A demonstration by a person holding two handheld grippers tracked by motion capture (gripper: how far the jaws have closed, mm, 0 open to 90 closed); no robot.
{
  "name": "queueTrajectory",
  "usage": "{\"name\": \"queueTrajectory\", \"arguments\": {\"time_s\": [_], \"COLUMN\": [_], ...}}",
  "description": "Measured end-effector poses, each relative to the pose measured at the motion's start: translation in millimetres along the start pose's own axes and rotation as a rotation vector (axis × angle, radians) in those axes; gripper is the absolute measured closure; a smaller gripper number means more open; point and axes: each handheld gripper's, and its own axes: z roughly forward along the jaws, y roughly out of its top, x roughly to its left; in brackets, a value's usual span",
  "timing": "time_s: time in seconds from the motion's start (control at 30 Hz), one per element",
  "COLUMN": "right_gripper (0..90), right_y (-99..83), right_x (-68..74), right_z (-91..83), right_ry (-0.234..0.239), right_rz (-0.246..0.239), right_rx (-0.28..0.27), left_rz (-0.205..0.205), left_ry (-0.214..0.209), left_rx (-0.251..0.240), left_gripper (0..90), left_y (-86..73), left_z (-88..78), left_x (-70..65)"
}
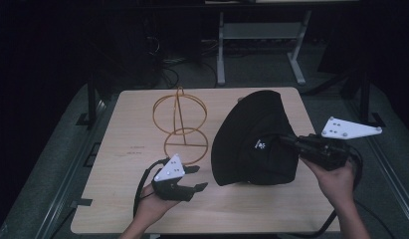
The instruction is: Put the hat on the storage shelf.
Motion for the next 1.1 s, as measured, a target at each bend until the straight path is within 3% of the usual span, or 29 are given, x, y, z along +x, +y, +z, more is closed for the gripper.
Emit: {"name": "queueTrajectory", "arguments": {"time_s": [0.03, 0.2, 0.43, 0.5, 0.7, 0.77, 0.83, 1.03, 1.07, 1.1], "right_gripper": [87.3, 87.3, 87.3, 87.3, 87.3, 87.3, 87.3, 87.2, 87.2, 87.2], "right_y": [11.0, 30.2, 70.6, 73.9, 110.2, 114.4, 132.1, 151.3, 157.8, 157.8], "right_x": [0.8, 1.0, 2.4, 2.8, 9.9, 11.0, 15.9, 20.7, 22.7, 22.7], "right_z": [0.1, 2.4, 15.2, 16.9, 39.2, 41.9, 55.6, 78.9, 90.1, 90.1], "right_ry": [0.008, 0.029, 0.076, 0.079, 0.111, 0.117, 0.138, 0.159, 0.173, 0.173], "right_rz": [-0.014, -0.031, -0.07, -0.073, -0.115, -0.116, -0.141, -0.155, -0.156, -0.156], "right_rx": [-0.01, -0.019, 0.0, 0.004, 0.016, 0.022, 0.034, 0.047, 0.05, 0.05], "left_rz": [-0.004, -0.005, -0.012, -0.018, -0.024, -0.022, -0.014, -0.006, 0.019, 0.019], "left_ry": [0.002, 0.006, -0.002, -0.001, 0.013, 0.015, 0.015, -0.001, -0.002, -0.002], "left_rx": [0.008, -0.004, 0.0, -0.002, -0.016, -0.02, -0.018, -0.025, -0.018, -0.018], "left_gripper": [40.0, 37.7, 34.3, 34.1, 33.3, 33.3, 33.1, 32.4, 32.4, 32.4], "left_y": [-3.1, -7.6, -14.4, -16.3, -21.1, -21.7, -23.3, -23.0, -22.9, -22.9], "left_z": [-2.5, -6.2, -12.3, -12.6, -17.8, -18.4, -19.0, -15.5, -14.6, -14.6], "left_x": [0.3, 1.4, -0.2, -0.6, 2.0, 2.3, 2.9, 0.2, -0.7, -0.7]}}
